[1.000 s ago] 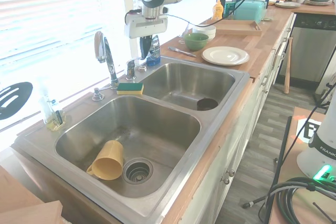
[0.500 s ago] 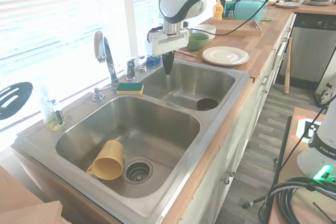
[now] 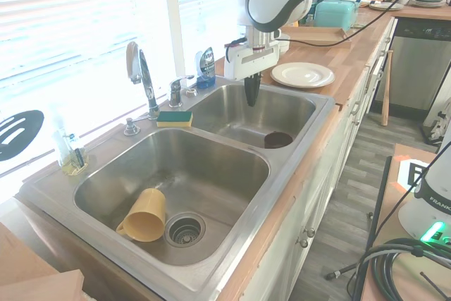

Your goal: Turn off the faucet

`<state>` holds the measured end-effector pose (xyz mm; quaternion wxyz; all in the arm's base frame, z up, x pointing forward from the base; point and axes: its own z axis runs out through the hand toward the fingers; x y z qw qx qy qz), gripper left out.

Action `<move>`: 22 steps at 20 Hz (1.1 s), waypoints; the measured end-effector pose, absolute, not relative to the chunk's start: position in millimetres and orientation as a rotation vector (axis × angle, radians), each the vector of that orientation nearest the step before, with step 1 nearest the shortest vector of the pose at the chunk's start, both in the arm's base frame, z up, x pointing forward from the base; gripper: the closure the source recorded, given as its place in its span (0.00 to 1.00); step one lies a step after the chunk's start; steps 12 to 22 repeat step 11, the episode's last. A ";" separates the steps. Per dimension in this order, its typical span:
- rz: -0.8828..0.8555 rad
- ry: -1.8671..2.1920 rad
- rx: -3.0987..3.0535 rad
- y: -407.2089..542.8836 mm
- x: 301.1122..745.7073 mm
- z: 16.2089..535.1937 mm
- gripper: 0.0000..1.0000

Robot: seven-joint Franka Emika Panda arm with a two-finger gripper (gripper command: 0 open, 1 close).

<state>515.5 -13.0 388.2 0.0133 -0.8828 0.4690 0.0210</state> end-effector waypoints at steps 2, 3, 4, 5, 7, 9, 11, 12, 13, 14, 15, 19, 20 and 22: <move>0.058 1.458 -2.749 -12.0 506.4 388.8 0.00; 0.058 1.459 -2.748 -12.4 503.4 389.0 0.00; 0.058 1.460 -2.747 -12.8 501.5 389.2 0.00; 0.057 1.461 -2.746 -13.0 499.3 389.6 0.00; 0.056 1.460 -2.746 -12.7 496.6 390.0 0.00; 0.051 1.458 -2.745 -12.2 495.8 392.1 0.00; 0.047 1.457 -2.744 -12.2 495.6 393.5 0.00; 0.047 1.457 -2.744 -12.2 495.6 393.5 0.00; 0.047 1.457 -2.744 -12.2 495.6 393.5 0.00; 0.047 1.457 -2.744 -12.2 495.6 393.5 0.00; 0.047 1.457 -2.744 -12.2 495.6 393.5 0.00; 0.047 1.457 -2.744 -12.2 495.6 393.5 0.00; 0.047 1.457 -2.744 -12.2 495.6 393.5 0.00; 0.047 1.457 -2.744 -12.2 495.6 393.5 0.00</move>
